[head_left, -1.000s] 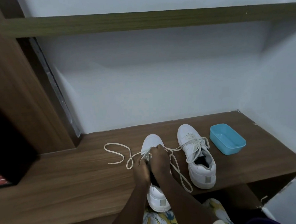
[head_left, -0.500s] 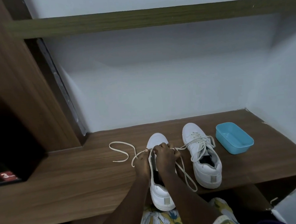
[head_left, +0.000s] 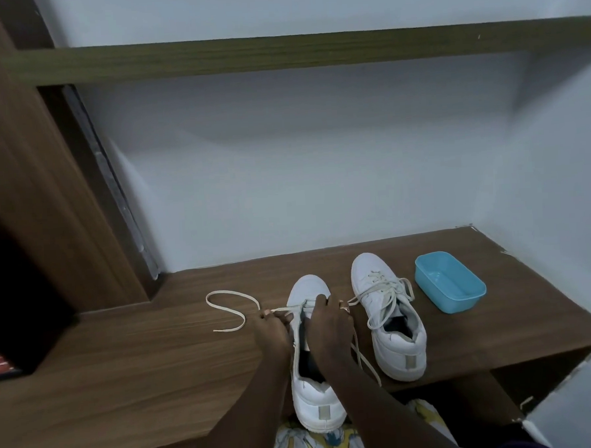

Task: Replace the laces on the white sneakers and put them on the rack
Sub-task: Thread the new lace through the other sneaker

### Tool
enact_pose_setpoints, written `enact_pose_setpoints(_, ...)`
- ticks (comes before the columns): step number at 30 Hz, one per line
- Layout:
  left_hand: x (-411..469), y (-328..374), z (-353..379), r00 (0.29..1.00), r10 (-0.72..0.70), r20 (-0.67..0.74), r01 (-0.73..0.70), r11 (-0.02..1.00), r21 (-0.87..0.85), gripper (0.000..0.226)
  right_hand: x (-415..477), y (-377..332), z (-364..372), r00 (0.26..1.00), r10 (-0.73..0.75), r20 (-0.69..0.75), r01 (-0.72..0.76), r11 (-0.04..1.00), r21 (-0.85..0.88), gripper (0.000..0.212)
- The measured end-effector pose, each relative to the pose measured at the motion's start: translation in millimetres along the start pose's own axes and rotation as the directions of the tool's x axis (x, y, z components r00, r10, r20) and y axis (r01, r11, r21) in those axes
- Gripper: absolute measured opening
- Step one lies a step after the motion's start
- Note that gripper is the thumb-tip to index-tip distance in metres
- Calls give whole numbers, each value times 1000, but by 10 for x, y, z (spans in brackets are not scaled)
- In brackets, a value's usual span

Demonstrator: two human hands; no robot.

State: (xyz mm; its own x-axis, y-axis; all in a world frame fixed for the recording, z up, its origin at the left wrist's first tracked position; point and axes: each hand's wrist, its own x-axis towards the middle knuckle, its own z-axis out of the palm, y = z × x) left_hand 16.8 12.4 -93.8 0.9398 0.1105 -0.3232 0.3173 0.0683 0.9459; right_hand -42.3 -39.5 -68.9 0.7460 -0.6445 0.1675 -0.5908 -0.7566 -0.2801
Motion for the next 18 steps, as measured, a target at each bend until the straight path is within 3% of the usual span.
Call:
enact_pose_setpoints(3,33,-78,-60,978,-192,76,206,864,-460,20,-73,85,-13,1000,28,1,-28,999,-35,37)
enact_pose_setpoints(5,50,-62,-139,968,-233,90,240,773,-588,19,-100,90,-66,997,61,55,-58,997,-44,20)
enact_pose_setpoints(6,66,-63,-156,971,-223,82,228,778,-586,18,-99,100,-9,994,47,94,-42,998,-55,23)
enact_pose_setpoints(8,35,-15,-174,990,-131,47,139,904,-404,17,-121,107,98,980,6,201,0,1000,-28,33)
enact_pose_setpoints(10,-2,31,-198,996,58,74,-57,998,-19,17,-176,66,145,955,65,290,-71,997,13,42)
enact_pose_setpoints(11,-52,65,-219,975,162,150,-188,966,179,18,-188,53,139,942,103,319,-122,992,39,48)
enact_pose_setpoints(13,-153,118,-261,915,239,323,-372,809,454,25,-205,66,103,927,146,346,-168,985,35,57)
enact_pose_setpoints(18,-99,172,-398,872,289,396,-490,495,718,28,-188,119,100,925,145,351,-179,982,65,60)
